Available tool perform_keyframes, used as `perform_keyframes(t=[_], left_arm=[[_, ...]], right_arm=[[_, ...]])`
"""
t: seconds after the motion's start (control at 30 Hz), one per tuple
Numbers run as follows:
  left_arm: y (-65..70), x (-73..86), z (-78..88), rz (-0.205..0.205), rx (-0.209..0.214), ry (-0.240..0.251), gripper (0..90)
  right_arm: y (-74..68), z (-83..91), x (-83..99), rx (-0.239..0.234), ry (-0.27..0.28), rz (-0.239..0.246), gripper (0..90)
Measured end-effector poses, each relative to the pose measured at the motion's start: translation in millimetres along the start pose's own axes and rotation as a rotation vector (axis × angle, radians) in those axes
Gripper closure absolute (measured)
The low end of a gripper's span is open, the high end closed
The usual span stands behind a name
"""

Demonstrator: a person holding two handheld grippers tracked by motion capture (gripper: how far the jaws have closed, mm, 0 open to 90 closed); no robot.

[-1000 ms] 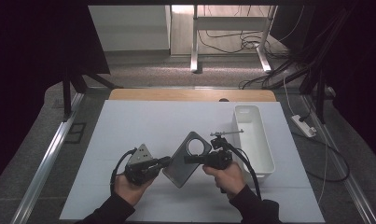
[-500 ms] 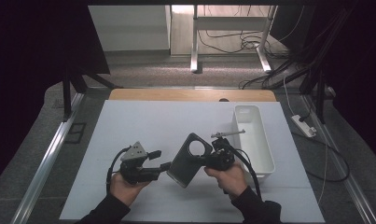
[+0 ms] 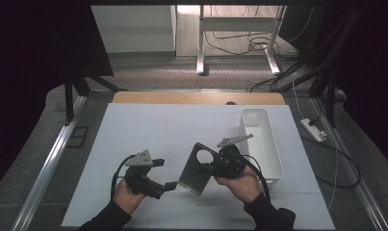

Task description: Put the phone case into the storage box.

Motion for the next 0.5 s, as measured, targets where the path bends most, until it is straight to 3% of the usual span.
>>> perform_keyframes(t=[0.2, 0.33, 0.5], left_arm=[[2.7, 2.1, -6.4, -0.035, 0.034, -0.012, 0.0], [3.6, 1.7, -7.3, -0.029, 0.053, -0.022, 0.0], [5.1, 0.2, -7.7, -0.015, 0.085, -0.019, 0.0]], right_arm=[[-1.0, 3.4, -0.1, -0.001, 0.002, 0.041, 84.9], [-3.1, 3.5, 0.0, 0.005, -0.018, 0.089, 84.9], [-5.3, 1.3, 0.3, -0.011, -0.027, 0.107, 84.9]])
Point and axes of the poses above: each handheld gripper's, and its own axes: z roughly backward along the jaws, x roughly out of its underside, y roughly to its right, the point moved 1 cm from there along -z, roughly forward along the jaws, and after that the axes turned 6 degrees about z, right-handed, at the moved point
